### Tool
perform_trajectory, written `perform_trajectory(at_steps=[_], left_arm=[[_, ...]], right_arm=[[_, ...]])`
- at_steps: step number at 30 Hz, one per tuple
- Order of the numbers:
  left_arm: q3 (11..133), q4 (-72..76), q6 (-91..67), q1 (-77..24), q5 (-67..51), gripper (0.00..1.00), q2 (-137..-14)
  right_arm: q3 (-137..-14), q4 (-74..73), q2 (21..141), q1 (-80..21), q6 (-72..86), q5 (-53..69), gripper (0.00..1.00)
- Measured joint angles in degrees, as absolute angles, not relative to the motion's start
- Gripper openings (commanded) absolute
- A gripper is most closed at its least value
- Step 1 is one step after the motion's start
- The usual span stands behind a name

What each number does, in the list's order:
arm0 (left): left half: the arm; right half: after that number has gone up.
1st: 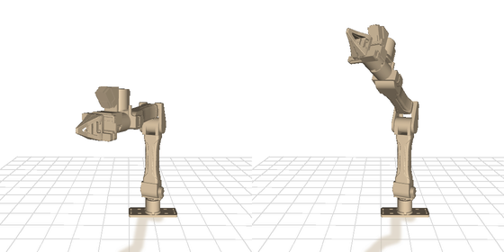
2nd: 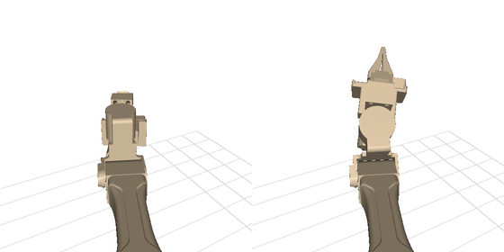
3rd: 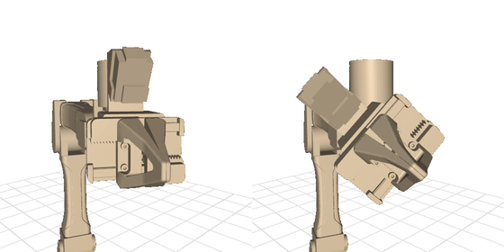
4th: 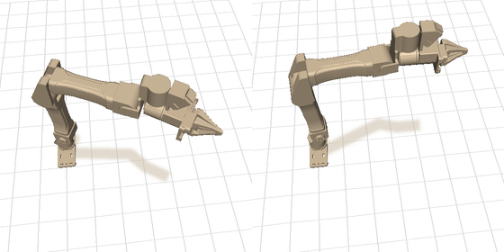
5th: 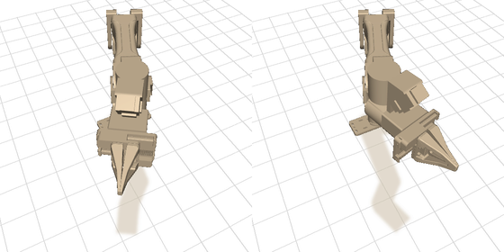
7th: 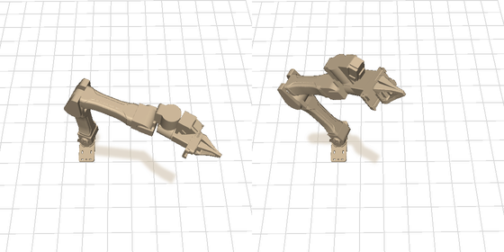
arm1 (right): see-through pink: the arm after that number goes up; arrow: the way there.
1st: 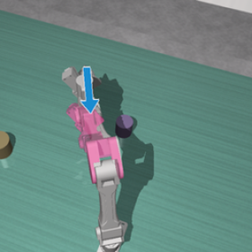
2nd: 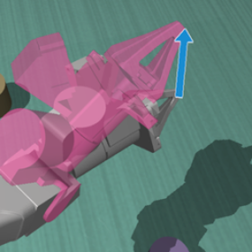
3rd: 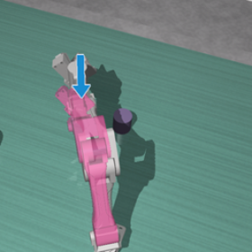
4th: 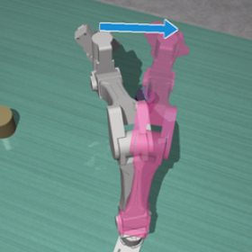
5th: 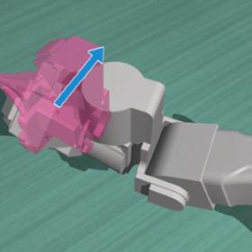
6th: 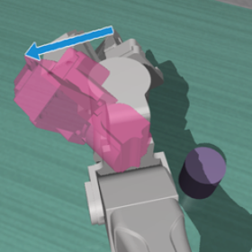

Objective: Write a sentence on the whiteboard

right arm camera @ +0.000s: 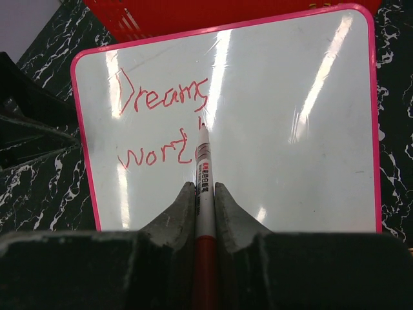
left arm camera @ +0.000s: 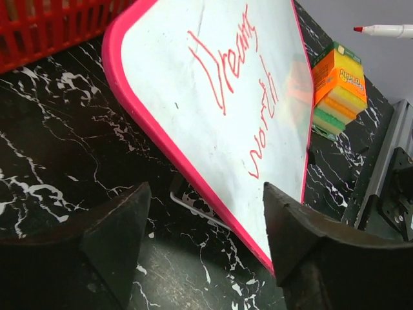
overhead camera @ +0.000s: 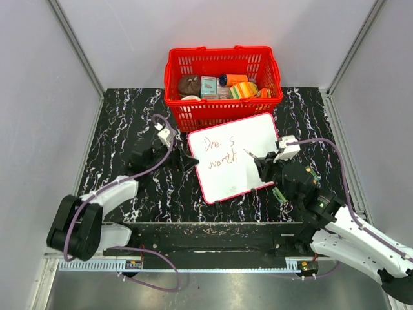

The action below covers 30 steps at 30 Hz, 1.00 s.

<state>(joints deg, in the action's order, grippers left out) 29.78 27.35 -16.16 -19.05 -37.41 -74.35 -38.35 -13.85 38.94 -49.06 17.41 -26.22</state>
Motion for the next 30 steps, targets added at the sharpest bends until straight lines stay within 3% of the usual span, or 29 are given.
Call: perform_trajectory(at_steps=[5,10,18,23,24,30], left_arm=[[26.8,26.3,-17.8,-19.0,-33.7,0.92,-64.2],[20.4,30.3,-24.8,-19.0,-33.0,0.95,-58.0],[10.1,46.5,-40.6,-19.0,-37.1,0.97,-67.0],[10.3,61.4,-47.9,-19.1,-41.3,0.86,-80.3],[11.0,64.3,-49.4,-19.1,-42.5,0.78,-83.6],[15.9,70.3,-55.4,-19.1,-47.4,0.68,-99.1]], right_arm=[[-38.3,-13.8,37.3,-49.1,17.1,-26.6,0.00],[-38.3,-13.8,37.2,-49.1,16.9,-27.0,0.00],[-38.3,-13.8,37.2,-49.1,16.7,-27.0,0.00],[-38.3,-13.8,37.2,-49.1,16.7,-27.0,0.00],[-38.3,-13.8,37.2,-49.1,16.6,-27.0,0.00],[-38.3,-13.8,37.2,-49.1,16.4,-27.0,0.00]])
